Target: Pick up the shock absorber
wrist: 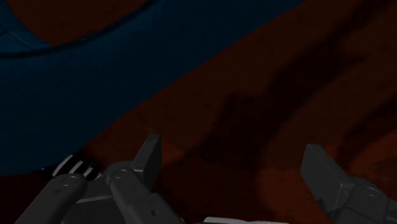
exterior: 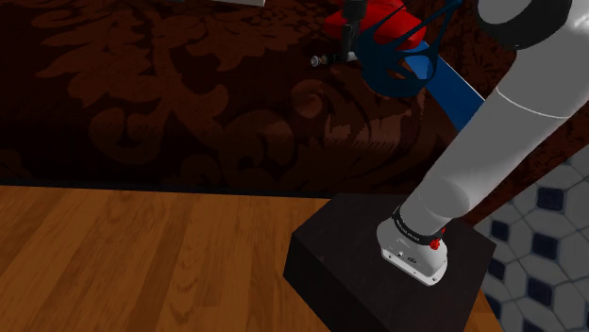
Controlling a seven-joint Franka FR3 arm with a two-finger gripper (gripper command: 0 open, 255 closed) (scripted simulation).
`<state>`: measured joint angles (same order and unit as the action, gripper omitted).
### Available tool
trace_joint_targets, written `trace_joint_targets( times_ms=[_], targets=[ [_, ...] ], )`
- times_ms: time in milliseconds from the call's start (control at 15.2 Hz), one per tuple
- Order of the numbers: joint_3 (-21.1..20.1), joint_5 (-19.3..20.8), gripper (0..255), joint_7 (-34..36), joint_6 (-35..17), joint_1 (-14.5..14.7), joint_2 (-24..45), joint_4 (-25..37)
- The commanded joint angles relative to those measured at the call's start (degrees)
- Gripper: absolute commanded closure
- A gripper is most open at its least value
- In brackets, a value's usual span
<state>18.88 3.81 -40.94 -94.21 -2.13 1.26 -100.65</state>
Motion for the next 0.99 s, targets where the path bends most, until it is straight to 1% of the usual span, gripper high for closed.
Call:
trace_joint_targets(
  times_ms=[0,198,330,462,594,924],
  targets=[
    [0.76,-1.86,0,-4.21,0.31,-0.92,5.01,4.88],
    [1.07,-5.01,0,-9.70,2.52,-2.93,13.40,14.59],
    [0.87,-7.09,0,-12.97,4.73,-4.67,19.41,22.19],
    [0.32,-9.10,0,-15.82,7.74,-6.80,25.97,31.20],
    [-0.53,-11.02,0,-18.13,11.89,-9.37,33.51,42.45],
    [-0.64,-10.72,0,-18.10,7.32,-8.69,32.43,36.77]
  ],
)
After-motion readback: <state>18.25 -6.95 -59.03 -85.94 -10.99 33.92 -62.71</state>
